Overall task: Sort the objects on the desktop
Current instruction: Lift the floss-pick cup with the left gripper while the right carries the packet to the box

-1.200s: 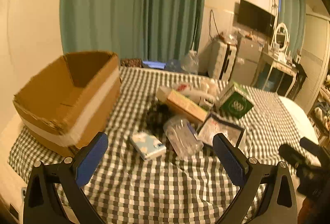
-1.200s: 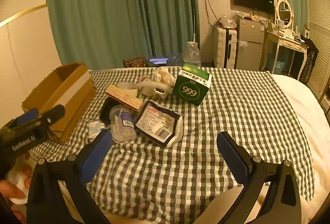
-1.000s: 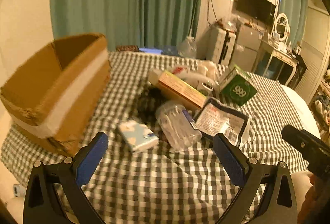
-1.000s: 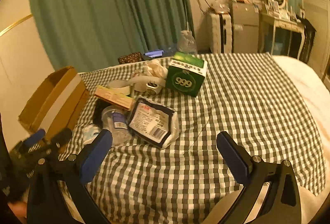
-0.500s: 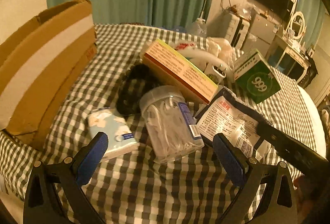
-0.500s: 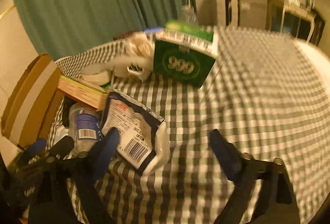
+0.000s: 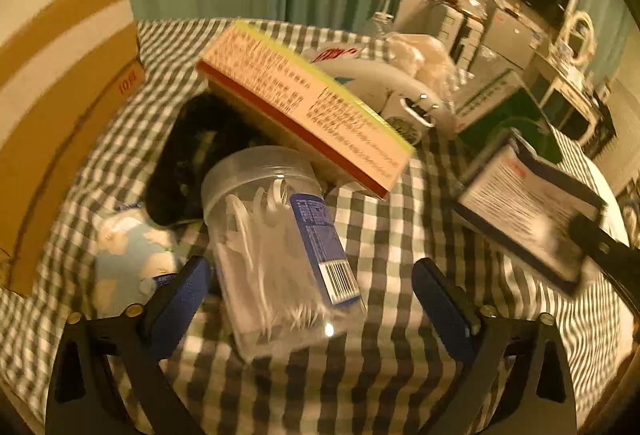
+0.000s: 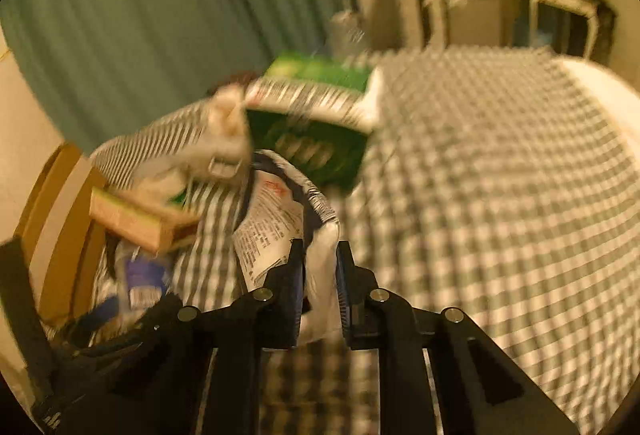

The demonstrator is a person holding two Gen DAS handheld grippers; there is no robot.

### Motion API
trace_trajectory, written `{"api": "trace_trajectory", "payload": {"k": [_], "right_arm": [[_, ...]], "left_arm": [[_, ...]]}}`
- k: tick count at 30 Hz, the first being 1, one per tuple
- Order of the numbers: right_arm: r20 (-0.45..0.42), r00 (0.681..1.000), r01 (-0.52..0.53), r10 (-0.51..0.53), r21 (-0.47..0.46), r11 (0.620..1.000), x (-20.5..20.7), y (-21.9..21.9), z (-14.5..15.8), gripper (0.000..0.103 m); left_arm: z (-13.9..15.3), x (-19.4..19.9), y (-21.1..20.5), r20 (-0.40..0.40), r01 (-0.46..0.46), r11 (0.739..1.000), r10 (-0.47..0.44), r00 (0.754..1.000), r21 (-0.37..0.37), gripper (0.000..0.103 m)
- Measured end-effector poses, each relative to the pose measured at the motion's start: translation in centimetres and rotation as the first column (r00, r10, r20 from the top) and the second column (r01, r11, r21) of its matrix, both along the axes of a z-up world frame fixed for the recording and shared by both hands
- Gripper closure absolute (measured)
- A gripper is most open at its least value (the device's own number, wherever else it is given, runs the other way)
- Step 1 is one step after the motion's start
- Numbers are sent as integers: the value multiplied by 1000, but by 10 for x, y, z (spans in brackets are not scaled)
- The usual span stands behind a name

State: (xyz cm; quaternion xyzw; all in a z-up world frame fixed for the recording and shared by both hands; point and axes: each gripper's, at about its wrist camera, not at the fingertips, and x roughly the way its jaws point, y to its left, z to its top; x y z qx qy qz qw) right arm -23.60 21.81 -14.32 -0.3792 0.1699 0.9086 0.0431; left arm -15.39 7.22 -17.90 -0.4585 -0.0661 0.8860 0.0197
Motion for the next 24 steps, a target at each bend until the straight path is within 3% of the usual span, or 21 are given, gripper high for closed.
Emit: {"api": "trace_trajectory", "payload": {"k": [3,8,17,24], "right_arm": [[-8,1000,0,0,-6,1000,3,0,1,89],[-20,998,-52,53,41,998,4,-13,6,89],[-51,996,-67,72,98,993,24,-30,19,89],[-99,991,-76,95,179,981,51,-55,54,89]], "left_arm": [[-5,-5,-5,26,-38,998,39,999,-43,34],[3,5,-17,28,-6,1000,7,1000,-19,36],[41,44,-38,-61,25,1000,-24,998,14,40],[85,58,-40,-160,43,999,-38,986,29,40]]}}
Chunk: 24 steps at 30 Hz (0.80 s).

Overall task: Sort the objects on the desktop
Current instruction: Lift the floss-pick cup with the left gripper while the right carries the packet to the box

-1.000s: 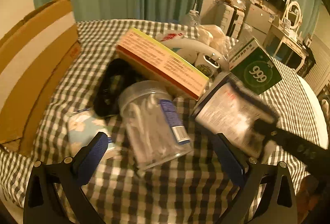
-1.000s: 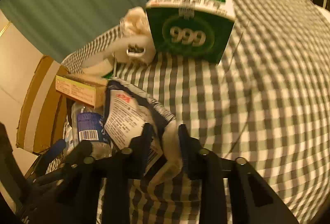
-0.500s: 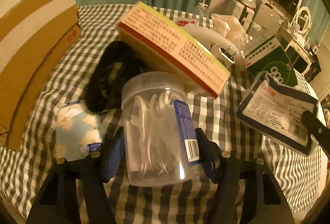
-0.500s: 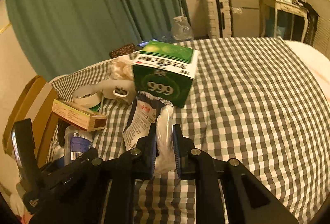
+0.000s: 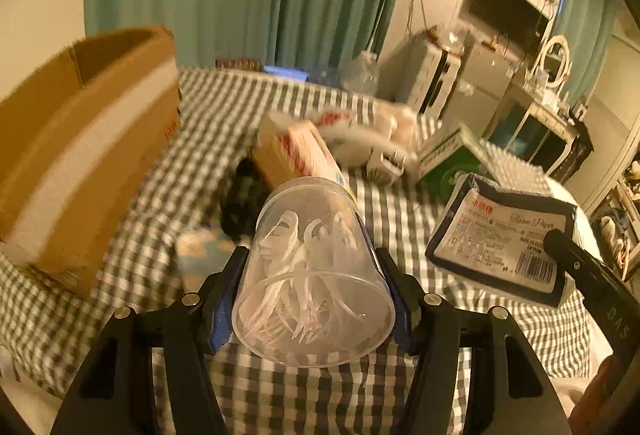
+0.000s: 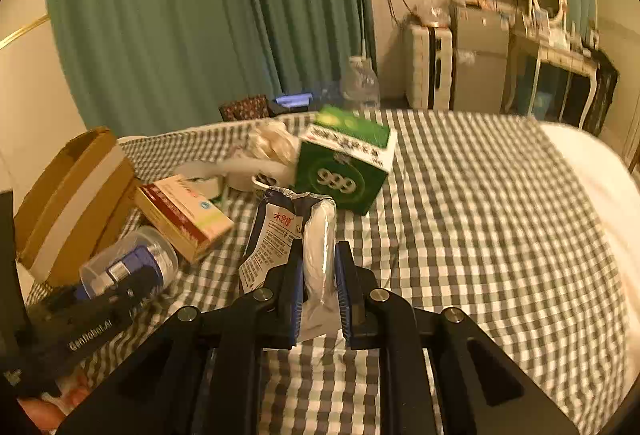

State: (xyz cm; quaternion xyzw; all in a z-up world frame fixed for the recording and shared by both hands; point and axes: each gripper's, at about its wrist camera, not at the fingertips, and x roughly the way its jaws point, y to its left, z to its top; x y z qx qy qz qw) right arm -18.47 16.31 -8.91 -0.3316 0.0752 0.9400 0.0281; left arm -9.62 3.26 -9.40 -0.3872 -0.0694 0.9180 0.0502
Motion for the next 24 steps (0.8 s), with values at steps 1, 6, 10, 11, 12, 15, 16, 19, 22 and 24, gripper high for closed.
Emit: {"api": "trace_trajectory", "payload": {"k": [1,6,10,11,12,15,16,19,22,24], "right_arm": [[-12,1000,-10,10,4,1000,5,-5,6,89],[-77,995,-71,70,-6,997,17,-38,43,89],[-120,985,-126,123,-16,992,16,-71,74,89],[-137,980,-149,146,-13,989,15,-82,84,89],[-149,975,-167,165,-6,986,12,-92,91,89],[-176,961,-214,214,19,977,3,-125,110,89],[-186,956,-227,227,20,974,-1,-135,115,89],[-213,935,-287,282,9,958,-17,-169,128,89],[-213,921,-331,326,11,944,-34,-203,135,89],[-209,909,-367,360,4,930,-47,-223,137,89]], "left_arm": [[9,3,-5,-22,-2,1000,2,1000,-1,40],[50,15,-26,-107,-17,1000,16,994,-10,40],[80,16,-55,-159,-36,999,35,987,-2,40],[86,16,-62,-168,-42,999,41,985,-2,40],[92,16,-70,-176,-48,999,46,983,-3,40],[111,13,-99,-205,-77,997,75,976,-1,40],[117,11,-109,-215,-87,996,85,973,1,40],[137,6,-138,-249,-117,993,109,962,-16,40],[150,-3,-169,-256,-141,989,125,958,-45,40],[151,-11,-189,-244,-162,985,143,959,-57,40]]}}
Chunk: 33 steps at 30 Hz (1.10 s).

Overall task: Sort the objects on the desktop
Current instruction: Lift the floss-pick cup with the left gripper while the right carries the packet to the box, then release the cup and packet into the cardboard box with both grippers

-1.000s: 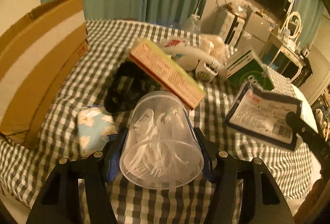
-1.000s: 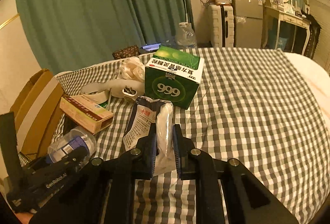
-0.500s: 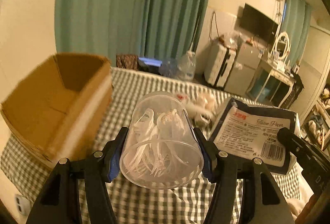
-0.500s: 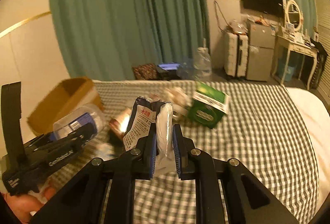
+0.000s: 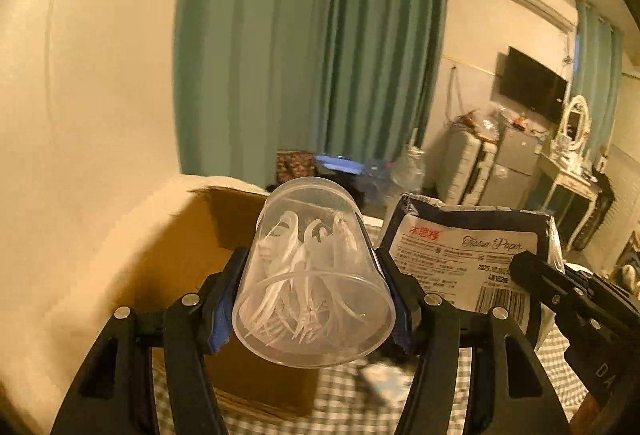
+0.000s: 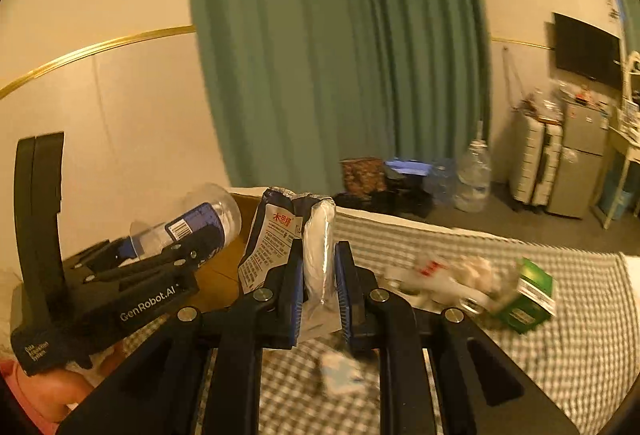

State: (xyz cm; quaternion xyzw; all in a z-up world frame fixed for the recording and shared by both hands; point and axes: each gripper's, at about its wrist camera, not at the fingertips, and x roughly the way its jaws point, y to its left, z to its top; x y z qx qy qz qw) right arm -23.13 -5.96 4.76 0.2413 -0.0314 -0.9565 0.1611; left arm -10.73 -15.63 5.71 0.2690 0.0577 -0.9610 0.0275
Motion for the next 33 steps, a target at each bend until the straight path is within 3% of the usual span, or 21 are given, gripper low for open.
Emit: {"api": "trace_trajectory", "payload": {"k": [7,15,17,18,19,24,33], "right_arm": [[69,995,-68,66,32,997,-58,-68,-26,89],[148,986,-84,78,33,996,-94,-102,-63,88],[173,981,-94,89,22,995,-101,-103,-68,72],[181,980,-82,77,21,996,-106,-101,-70,42],[169,984,-53,50,13,999,-106,-96,-70,22],[120,993,8,-9,8,1000,-94,-74,-56,22],[34,990,135,-135,4,991,-33,19,-7,22]], "left_arm": [[-37,-29,-49,81,-73,997,75,994,-37,40],[-88,-45,-73,169,-77,997,80,982,-26,39],[-92,-47,-75,174,-87,995,95,980,-53,30],[-93,-47,-74,181,-91,993,103,978,-69,15],[-93,-47,-73,185,-89,993,103,977,-82,6],[-86,-36,-72,173,-82,989,103,980,-125,4],[-32,3,-25,104,1,999,5,995,-53,0]]}}
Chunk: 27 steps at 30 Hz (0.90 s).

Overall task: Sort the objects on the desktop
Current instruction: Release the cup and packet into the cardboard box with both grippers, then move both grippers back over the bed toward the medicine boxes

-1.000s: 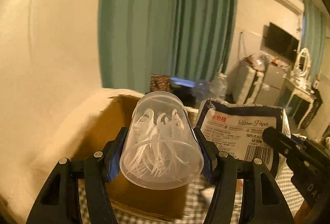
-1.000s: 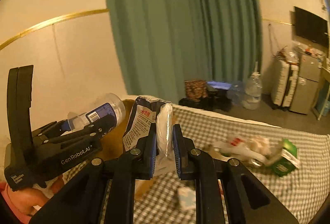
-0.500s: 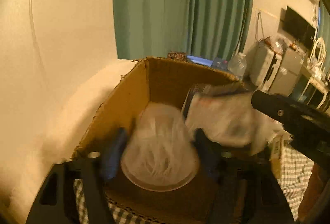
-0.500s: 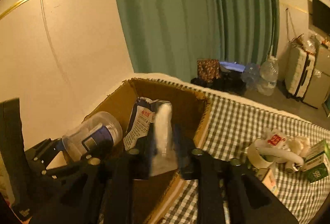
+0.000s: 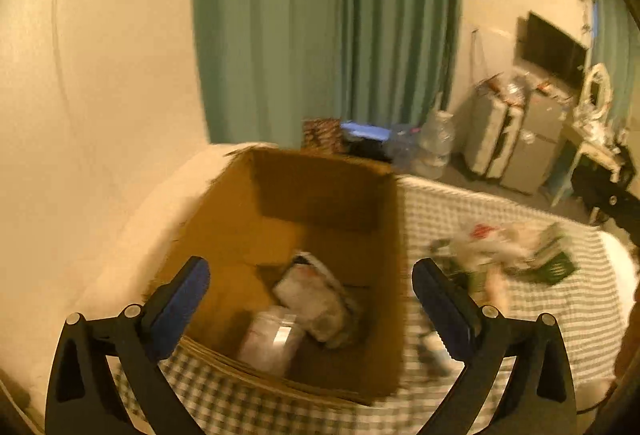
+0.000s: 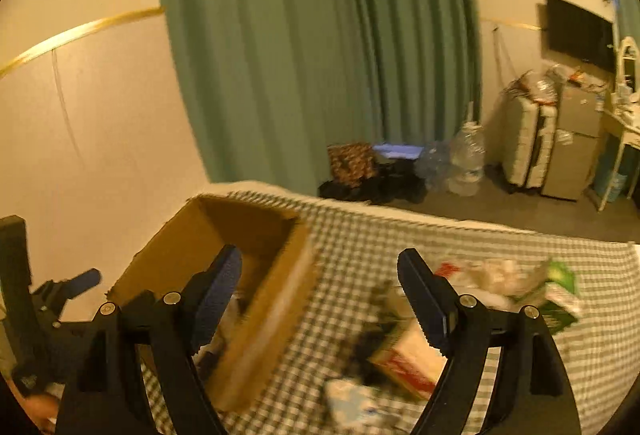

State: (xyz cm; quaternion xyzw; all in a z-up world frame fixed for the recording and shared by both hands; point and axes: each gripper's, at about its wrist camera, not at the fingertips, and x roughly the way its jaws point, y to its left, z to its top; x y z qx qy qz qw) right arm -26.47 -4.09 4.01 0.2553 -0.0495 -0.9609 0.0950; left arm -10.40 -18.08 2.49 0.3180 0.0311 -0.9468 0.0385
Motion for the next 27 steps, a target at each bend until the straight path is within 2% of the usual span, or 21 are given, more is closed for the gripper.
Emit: {"api": "trace_trajectory", "payload": {"k": [3,6,9,12,16,22,24,25,27], "right_arm": [[-48,997,56,-56,-14,998,30,40,20,22],[-71,993,94,-97,-39,995,58,77,28,19],[-73,988,134,-136,-34,990,81,109,20,19],[-57,980,188,-189,-20,982,97,140,-1,19],[-19,964,266,-266,-20,964,111,177,-40,19],[35,935,352,-352,0,936,111,213,-104,19],[125,925,369,-359,-62,928,99,229,-117,19],[136,922,376,-362,-98,922,96,235,-121,19],[124,910,409,-396,-110,906,91,244,-124,19]], "left_arm": [[14,17,36,-23,73,996,-72,997,46,0],[14,32,74,-28,123,992,-122,992,34,0],[1,46,120,-8,181,983,-181,983,12,0],[-20,55,161,15,215,977,-215,977,-5,0],[-53,58,201,48,211,978,-210,977,-9,0],[-98,49,235,109,167,986,-168,980,19,0],[-107,42,239,124,133,990,-137,983,36,0],[-111,39,241,128,117,992,-122,984,43,0],[-116,29,243,136,85,995,-93,986,57,0]]}}
